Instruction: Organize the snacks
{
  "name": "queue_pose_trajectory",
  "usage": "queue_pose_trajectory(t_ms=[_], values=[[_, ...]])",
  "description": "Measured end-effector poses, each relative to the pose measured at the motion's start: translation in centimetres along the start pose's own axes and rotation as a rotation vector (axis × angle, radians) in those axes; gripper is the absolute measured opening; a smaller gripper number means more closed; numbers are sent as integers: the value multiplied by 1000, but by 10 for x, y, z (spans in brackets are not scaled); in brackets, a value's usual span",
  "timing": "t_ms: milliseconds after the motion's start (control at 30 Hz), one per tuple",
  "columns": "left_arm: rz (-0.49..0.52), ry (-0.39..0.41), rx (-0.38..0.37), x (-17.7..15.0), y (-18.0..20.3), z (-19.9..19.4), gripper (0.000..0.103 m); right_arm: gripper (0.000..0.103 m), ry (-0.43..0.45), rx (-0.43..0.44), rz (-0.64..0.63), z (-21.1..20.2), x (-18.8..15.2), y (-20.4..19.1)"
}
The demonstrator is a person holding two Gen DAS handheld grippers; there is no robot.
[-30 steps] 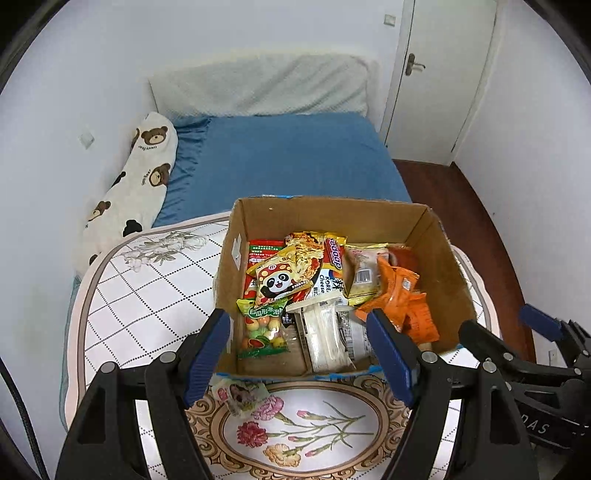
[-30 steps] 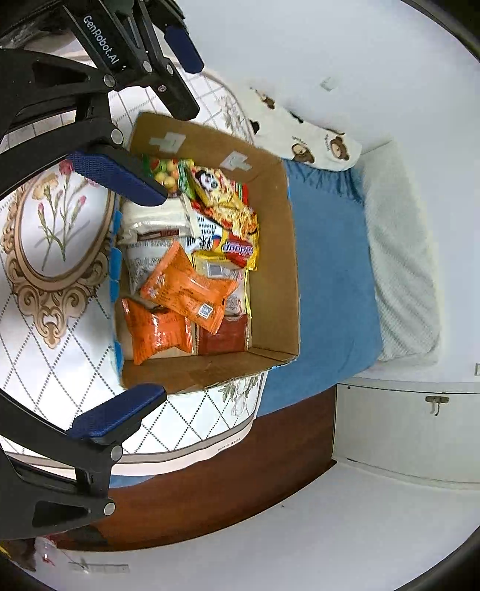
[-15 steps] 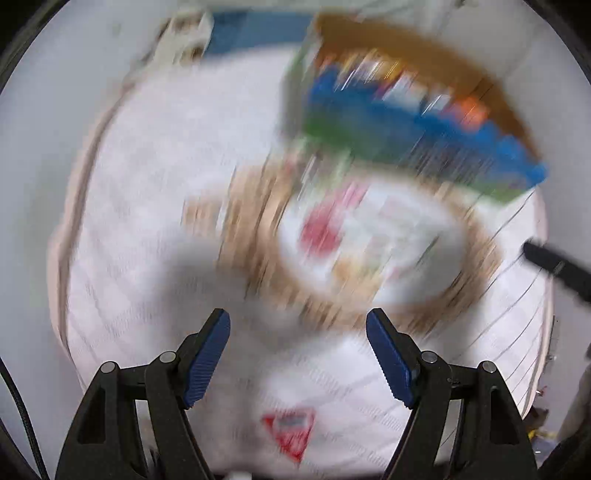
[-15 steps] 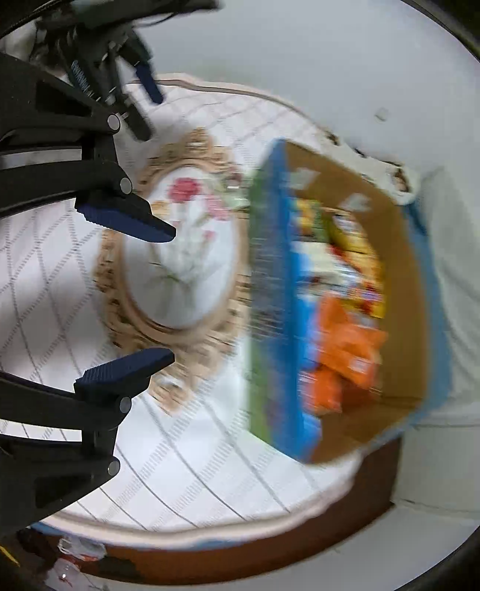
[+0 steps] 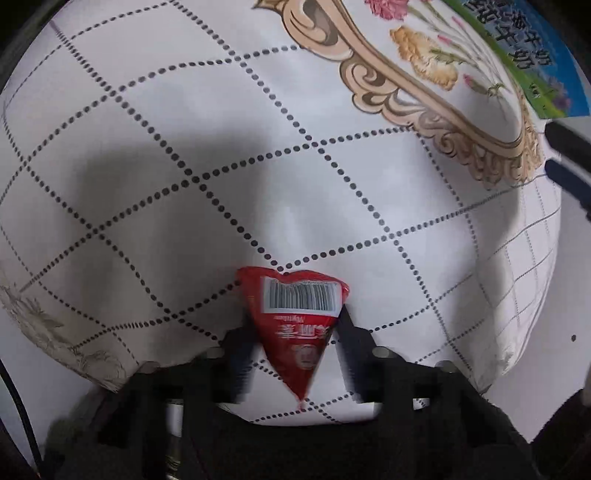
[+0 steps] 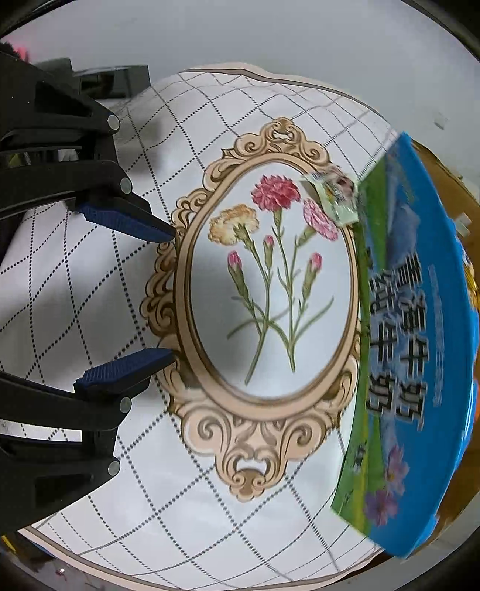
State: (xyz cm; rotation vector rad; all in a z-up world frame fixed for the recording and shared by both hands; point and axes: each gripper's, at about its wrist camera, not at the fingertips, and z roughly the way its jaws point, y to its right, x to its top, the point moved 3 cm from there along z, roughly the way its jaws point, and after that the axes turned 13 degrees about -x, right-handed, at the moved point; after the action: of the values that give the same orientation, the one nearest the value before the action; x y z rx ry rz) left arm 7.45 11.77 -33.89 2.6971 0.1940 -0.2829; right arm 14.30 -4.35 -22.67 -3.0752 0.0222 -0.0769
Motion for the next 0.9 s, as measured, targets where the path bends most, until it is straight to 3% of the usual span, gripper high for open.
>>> queue_pose_trajectory(t_ms=[133,400,667,800,900], values=[[-6,95,26,12,-6,-24,34,63,18,12,-18,-3,9,-19],[-95,338,75,79,-27,-95,34,63,144,81,-15,-2,77,-77],[-137,382,79,116,-27,-103,34,63,146,52,36,34,132,-106],[-129,370,85,127,-23,-99,34,61,166,9,29,47,138,-114],[-112,361,82,135,-12,-94,34,54,198,-31,-36,43,130,-122]])
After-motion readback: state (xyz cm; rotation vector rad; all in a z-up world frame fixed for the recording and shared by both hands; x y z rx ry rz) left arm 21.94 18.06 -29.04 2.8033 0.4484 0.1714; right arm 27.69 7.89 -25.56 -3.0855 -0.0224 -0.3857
